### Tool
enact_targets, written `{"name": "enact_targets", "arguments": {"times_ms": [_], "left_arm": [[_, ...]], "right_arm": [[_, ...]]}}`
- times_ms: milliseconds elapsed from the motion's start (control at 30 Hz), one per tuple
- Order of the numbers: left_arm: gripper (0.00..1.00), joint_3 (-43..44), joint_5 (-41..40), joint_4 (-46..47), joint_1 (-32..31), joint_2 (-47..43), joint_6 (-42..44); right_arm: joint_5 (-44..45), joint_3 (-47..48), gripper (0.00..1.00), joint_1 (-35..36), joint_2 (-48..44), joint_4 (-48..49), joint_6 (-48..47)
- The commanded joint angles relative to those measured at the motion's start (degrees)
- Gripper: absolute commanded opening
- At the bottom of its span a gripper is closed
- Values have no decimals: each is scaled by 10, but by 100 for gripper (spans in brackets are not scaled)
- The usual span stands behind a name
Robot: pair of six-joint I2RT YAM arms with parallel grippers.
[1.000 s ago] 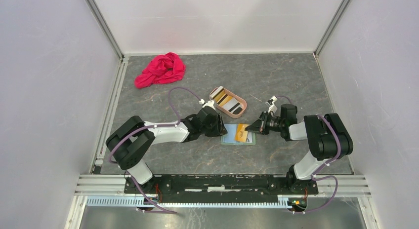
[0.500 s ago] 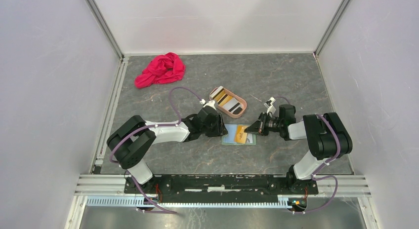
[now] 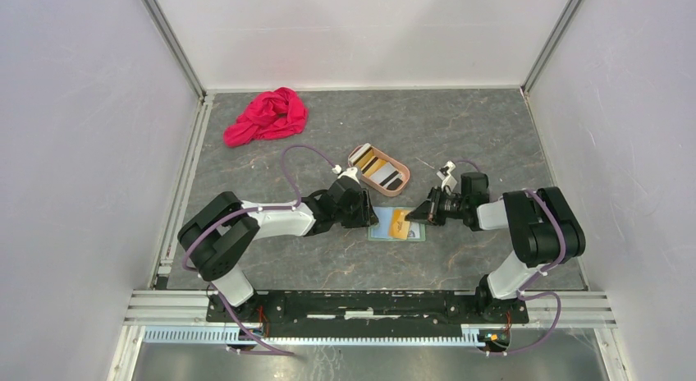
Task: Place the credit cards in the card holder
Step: Insert the credit card into the card holder.
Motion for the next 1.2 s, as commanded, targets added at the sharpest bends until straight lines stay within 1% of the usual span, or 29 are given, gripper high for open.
{"name": "enact_targets", "arguments": {"times_ms": [0,367,767,867,1167], "left_arm": [[51,13,28,-1,-5,14,26],[49,15,38,2,-5,18,30],[49,17,39,2,-4,20,30],[49,17,40,3,-4,21,32],[50,8,41,16,-4,13,31]], "right_arm": [[31,20,0,13,6,-17,-17],[5,53,0,35,48,-31,-19],[-3,70,0,55,56,-51,-38],[-5,75,3,61,63,-52,-41],[-16,92,4,79,85,-51,-43]]}}
